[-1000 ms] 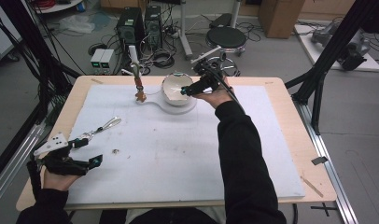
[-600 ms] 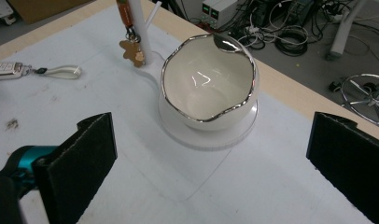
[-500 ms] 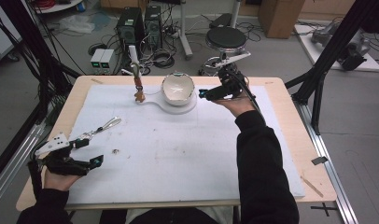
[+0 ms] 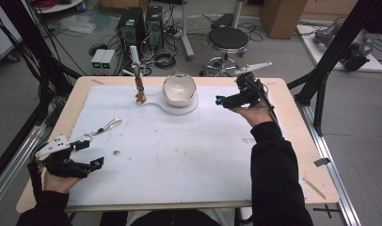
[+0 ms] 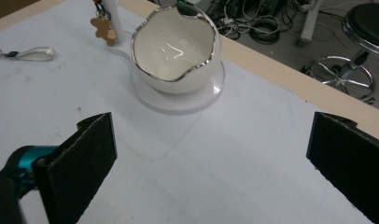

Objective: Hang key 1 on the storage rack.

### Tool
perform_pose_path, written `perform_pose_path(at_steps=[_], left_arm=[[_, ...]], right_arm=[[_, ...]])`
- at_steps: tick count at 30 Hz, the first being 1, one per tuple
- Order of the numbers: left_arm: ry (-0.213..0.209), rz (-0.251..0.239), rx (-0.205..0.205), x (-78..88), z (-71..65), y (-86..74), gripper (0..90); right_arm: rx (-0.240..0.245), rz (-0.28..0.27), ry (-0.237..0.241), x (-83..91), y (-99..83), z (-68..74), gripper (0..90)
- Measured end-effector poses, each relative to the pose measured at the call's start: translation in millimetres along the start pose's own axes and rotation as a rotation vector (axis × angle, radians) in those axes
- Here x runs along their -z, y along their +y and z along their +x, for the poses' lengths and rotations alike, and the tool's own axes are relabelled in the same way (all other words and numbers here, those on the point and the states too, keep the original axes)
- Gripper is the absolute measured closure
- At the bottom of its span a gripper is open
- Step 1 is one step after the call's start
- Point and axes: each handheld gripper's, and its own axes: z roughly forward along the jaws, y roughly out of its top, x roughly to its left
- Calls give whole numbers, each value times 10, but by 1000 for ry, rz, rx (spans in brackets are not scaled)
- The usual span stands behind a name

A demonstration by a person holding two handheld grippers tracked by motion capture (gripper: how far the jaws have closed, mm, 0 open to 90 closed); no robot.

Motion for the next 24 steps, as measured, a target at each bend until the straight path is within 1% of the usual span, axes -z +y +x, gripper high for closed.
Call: perform_pose_path(at_steps=[1,2,4,5,7,8,9,11,12,13,14,17,19,24], left_arm=[[0,0,0,0,0,0,28],[1,-1,1,1,-1,0,28],[1,-3,2,1,1,1,28],[1,-4,4,-1,2,1,28],[-4,-2,8,-8,5,1,28],[-7,-1,10,-12,6,1,28],[-9,1,10,-14,7,2,28],[-12,1,10,-16,7,3,28],[-11,0,10,-14,6,3,28],[-11,-3,11,-12,6,3,28],[-10,-5,13,-9,6,4,28],[-9,-4,11,-8,13,3,28],[-8,-6,12,-9,12,3,28],[-9,-10,16,-5,13,3,28]], right_arm=[[0,0,0,0,0,0,7],[-6,0,-2,16,-38,-14,7],[-21,-10,-11,67,-147,-54,7],[-37,-15,-17,114,-234,-83,7],[-38,-19,-19,130,-266,-93,7],[-49,-42,-18,183,-359,-99,7],[-47,-47,-22,201,-400,-101,7],[-56,-50,-27,227,-470,-113,7],[-56,-50,-27,227,-470,-113,7],[-77,-57,-23,256,-561,-133,7],[-77,-57,-23,256,-561,-133,7],[-83,-59,-31,290,-687,-141,7],[-82,-58,-35,298,-728,-134,7],[-74,-63,-37,304,-780,-109,7]])
